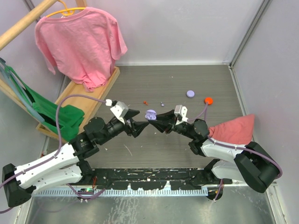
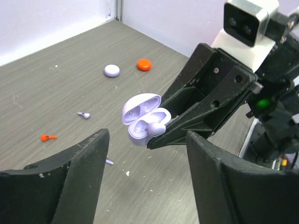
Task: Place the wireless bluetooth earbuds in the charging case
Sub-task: Place the earbud in the charging case.
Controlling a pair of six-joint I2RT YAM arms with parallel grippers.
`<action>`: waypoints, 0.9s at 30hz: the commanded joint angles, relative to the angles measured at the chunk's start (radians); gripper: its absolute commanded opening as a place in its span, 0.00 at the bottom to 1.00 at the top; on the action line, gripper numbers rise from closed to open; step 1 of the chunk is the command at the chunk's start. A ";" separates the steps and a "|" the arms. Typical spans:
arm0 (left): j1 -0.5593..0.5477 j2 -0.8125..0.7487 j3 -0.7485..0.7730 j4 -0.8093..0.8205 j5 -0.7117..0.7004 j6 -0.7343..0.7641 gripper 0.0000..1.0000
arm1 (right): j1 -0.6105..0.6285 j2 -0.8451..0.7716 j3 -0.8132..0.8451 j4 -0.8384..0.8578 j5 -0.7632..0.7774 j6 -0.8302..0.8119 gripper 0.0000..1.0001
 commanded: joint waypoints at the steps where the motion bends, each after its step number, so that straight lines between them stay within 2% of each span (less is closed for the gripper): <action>1: -0.004 0.001 0.071 -0.014 -0.065 -0.120 0.71 | 0.002 -0.027 0.002 0.075 0.043 -0.015 0.01; 6: -0.004 0.072 0.109 -0.021 -0.100 -0.193 0.72 | 0.001 -0.032 -0.003 0.076 0.066 -0.017 0.01; 15: -0.004 0.163 0.154 -0.058 -0.146 -0.213 0.72 | 0.001 -0.060 -0.019 0.071 0.080 -0.028 0.01; 27: -0.004 0.116 0.143 -0.123 -0.260 -0.182 0.66 | 0.002 -0.071 -0.020 0.068 0.075 -0.030 0.01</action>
